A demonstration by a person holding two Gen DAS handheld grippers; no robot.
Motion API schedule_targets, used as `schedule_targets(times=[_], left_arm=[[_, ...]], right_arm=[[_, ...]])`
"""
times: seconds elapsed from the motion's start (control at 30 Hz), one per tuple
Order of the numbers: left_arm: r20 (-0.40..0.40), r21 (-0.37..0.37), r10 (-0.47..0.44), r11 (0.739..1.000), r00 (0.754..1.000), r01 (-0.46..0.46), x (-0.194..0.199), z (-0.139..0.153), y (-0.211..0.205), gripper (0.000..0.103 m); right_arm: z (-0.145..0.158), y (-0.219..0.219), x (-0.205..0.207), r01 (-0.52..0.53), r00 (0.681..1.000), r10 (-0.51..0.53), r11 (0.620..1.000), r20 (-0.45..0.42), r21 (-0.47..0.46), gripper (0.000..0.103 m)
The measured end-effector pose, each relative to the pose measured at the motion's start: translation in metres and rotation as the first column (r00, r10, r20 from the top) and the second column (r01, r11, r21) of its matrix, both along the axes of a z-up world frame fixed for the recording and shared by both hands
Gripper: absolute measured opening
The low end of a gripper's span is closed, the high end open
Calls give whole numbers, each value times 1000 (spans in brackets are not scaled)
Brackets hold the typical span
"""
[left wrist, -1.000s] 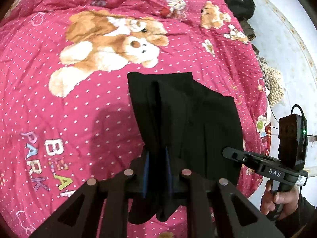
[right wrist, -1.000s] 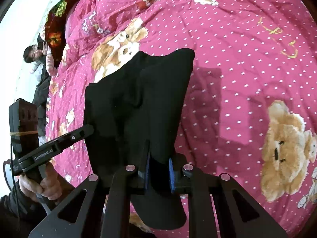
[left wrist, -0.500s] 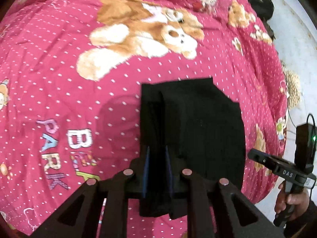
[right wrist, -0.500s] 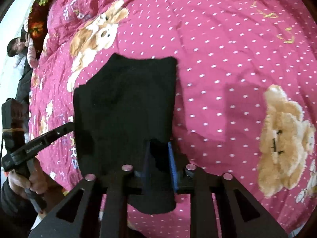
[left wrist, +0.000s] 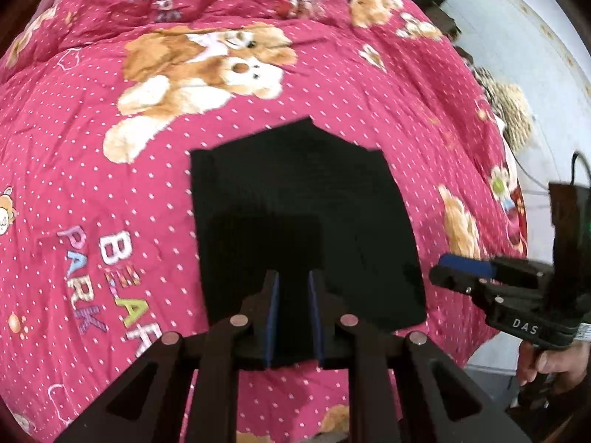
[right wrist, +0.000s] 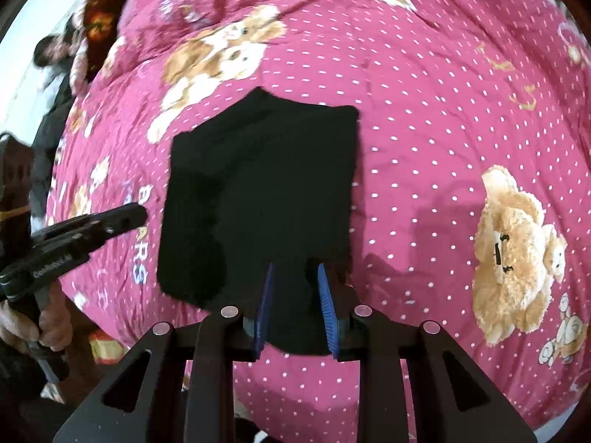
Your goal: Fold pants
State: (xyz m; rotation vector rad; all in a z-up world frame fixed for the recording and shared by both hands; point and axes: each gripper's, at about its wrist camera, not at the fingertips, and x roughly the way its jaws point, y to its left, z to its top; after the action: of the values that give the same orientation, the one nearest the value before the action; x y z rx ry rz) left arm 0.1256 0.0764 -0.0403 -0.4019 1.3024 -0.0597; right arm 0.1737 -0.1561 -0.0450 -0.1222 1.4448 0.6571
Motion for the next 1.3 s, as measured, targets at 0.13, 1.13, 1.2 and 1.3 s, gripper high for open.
schedule_targets(times=[0.13, 1.13, 1.2, 1.3], left_arm=[[-2, 31, -24, 999, 1000, 24, -16, 3, -12, 18], [47, 154, -19, 988, 999, 12, -94, 32, -23, 38], [44, 153, -26, 988, 999, 19, -97, 31, -23, 38], [39, 146, -41, 989, 998, 35, -101, 29, -22, 38]], right_arm=[[11, 3, -18, -40, 998, 41, 999, 56, -17, 25], [46, -1, -99, -52, 982, 62, 997, 177, -62, 39], [46, -1, -104, -44, 982, 54, 997, 179, -63, 39], [45, -1, -110, -28, 983, 39, 997, 179, -65, 39]])
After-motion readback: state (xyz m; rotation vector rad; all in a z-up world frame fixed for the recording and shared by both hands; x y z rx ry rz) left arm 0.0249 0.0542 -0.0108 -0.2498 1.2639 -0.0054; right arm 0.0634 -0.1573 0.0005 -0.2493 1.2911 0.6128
